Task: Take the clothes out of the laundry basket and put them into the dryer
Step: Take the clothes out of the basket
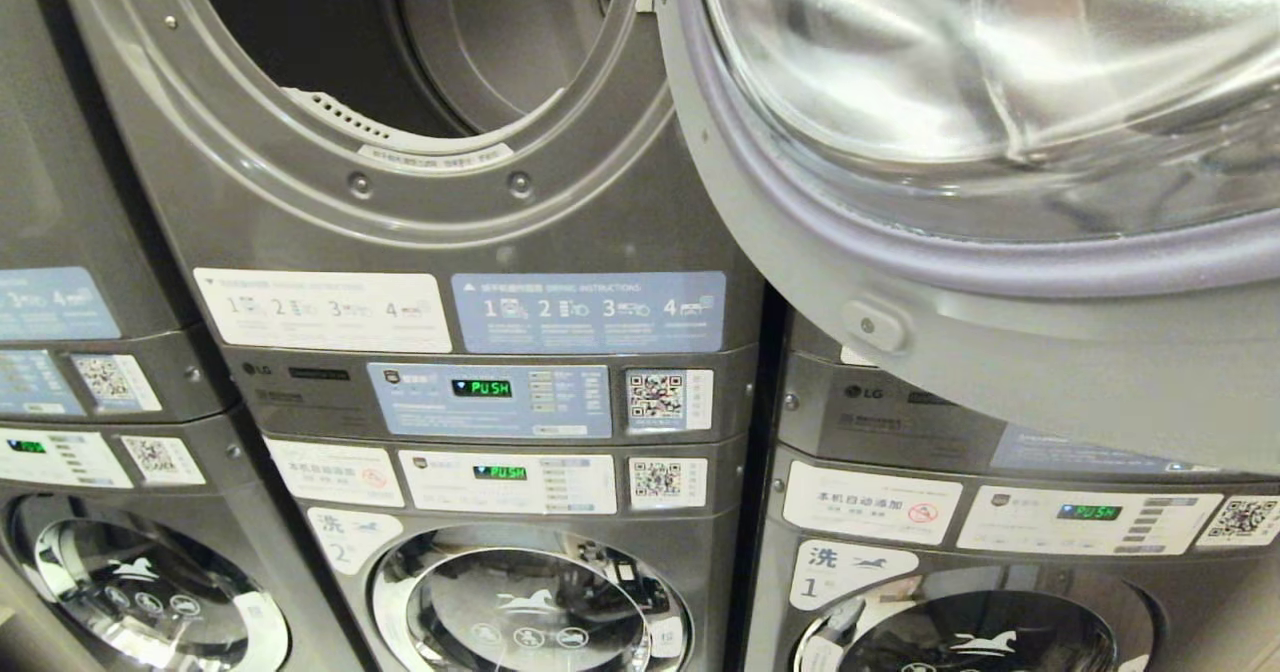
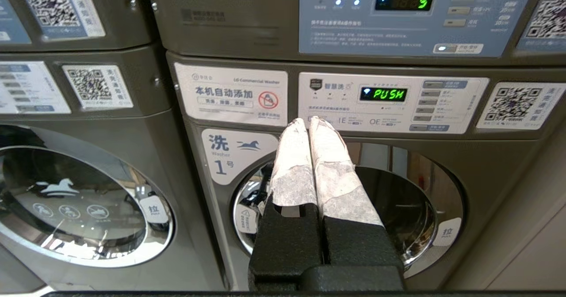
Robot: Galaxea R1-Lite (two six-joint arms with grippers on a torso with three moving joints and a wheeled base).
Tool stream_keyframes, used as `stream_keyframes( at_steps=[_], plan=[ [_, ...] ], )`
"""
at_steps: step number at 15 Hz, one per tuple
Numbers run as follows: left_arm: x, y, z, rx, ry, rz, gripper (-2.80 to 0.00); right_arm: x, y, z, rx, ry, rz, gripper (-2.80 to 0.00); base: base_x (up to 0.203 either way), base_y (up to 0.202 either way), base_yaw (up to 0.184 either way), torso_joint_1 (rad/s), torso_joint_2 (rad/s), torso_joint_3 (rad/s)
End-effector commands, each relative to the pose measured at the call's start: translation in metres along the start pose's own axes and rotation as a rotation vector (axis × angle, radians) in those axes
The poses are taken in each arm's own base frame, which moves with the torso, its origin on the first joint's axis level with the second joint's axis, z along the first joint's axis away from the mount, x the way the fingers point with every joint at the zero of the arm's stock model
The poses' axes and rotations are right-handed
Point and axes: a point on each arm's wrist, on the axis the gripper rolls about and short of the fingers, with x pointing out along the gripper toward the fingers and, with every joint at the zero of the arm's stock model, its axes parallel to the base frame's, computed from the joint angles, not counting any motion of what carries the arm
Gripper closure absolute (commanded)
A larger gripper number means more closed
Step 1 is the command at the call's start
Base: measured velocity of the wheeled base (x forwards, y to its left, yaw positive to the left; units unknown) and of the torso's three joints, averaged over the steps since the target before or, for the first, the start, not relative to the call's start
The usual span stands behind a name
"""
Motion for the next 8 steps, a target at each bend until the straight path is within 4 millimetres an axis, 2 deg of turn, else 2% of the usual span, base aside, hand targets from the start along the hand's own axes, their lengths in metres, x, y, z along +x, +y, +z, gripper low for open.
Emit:
stream_keyframes(
  at_steps=[1,8],
  plan=[
    [0.0,0.0,0.0001,0.0,-0.001,0.0,0.0,0.0001,0.0,0.0001,0.0,0.0,0.0,0.0,0.0,0.0,0.0,-0.101,0.21,0.118],
    [0.0,0.0,0.0001,0.0,-0.001,0.0,0.0,0.0001,0.0,0.0001,0.0,0.0,0.0,0.0,0.0,0.0,0.0,-0.133,0.29,0.155]
  ],
)
